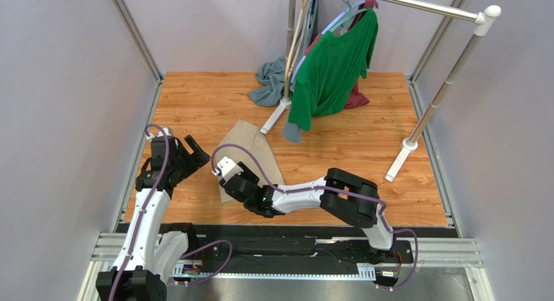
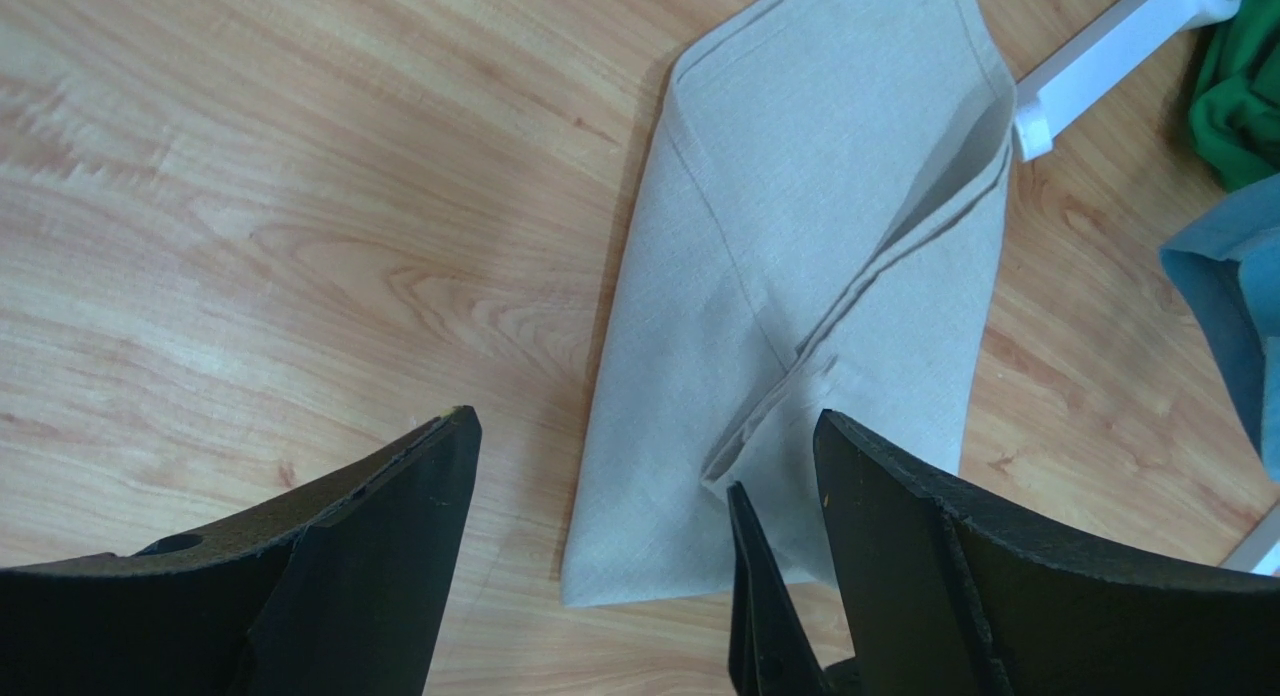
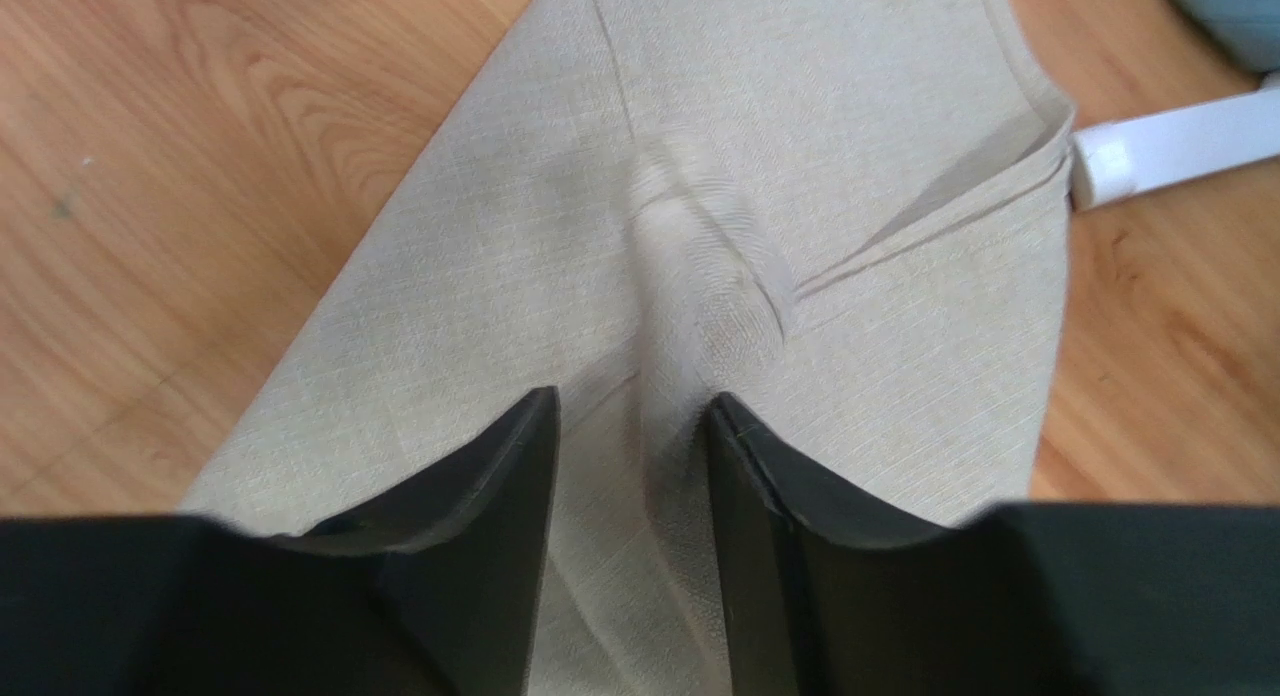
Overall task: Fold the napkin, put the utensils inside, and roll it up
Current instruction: Fold the napkin
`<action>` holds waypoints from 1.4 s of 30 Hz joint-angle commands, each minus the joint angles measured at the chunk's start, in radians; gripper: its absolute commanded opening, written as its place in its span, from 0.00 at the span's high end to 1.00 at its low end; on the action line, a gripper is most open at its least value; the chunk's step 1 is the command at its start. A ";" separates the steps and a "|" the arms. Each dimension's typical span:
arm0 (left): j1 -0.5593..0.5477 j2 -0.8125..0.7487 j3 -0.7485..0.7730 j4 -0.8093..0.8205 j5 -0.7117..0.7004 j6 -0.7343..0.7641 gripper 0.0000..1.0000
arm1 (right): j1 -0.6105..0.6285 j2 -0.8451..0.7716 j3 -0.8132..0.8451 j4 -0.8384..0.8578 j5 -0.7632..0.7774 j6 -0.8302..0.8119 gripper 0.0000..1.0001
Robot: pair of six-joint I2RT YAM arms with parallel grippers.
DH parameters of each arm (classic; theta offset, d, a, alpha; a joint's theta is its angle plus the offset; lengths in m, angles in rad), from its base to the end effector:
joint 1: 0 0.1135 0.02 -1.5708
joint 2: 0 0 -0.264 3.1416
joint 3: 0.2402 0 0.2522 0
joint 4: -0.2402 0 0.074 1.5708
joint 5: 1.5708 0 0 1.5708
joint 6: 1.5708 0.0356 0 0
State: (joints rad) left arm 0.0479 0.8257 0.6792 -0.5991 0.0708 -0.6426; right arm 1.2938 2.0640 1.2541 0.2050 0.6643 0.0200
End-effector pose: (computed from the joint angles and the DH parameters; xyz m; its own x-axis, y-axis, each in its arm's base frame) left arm 0.1725 0.0057 0.2568 -0.5450 -0.6246 -0.5594 -0.4028 0.7802 -0.4787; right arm 0.1418 0.4185 0.1520 -0.1679 -0.5328 -0.8294 -0.6154 0.7139 -0.3341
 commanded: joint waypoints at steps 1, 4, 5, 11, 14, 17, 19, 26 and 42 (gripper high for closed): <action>0.006 -0.030 -0.013 -0.039 0.011 -0.043 0.09 | 0.006 -0.178 -0.073 0.051 -0.118 0.038 0.41; 0.007 -0.042 -0.027 -0.068 0.021 -0.081 0.09 | 0.004 -0.302 -0.169 0.053 -0.152 0.044 0.36; 0.007 -0.045 -0.036 -0.074 0.024 -0.100 0.09 | 0.004 -0.339 -0.191 0.048 -0.154 0.044 0.36; 0.007 -0.079 -0.050 -0.136 0.014 -0.126 0.09 | -0.004 -0.583 -0.366 0.011 -0.236 -0.017 0.34; 0.006 -0.083 -0.047 -0.175 0.014 -0.114 0.09 | -0.022 -0.672 -0.406 -0.038 -0.316 -0.008 0.34; 0.007 -0.092 -0.055 -0.194 0.064 -0.133 0.09 | -0.076 -0.690 -0.412 -0.079 -0.341 0.070 0.34; 0.007 -0.100 -0.073 -0.165 0.102 -0.141 0.11 | -0.149 -0.650 -0.383 -0.124 -0.417 0.107 0.34; 0.006 0.004 -0.112 0.011 0.169 -0.095 0.17 | -0.269 -0.470 -0.282 -0.156 -0.491 0.192 0.37; 0.006 0.407 -0.033 0.303 0.138 -0.088 0.25 | -0.424 -0.338 -0.297 -0.199 -0.577 0.408 0.46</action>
State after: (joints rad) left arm 0.0486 1.1793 0.5919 -0.4072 0.1764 -0.7376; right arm 0.8753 1.7153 0.9779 -0.0051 0.1173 0.3481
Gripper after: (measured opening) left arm 0.748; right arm 0.547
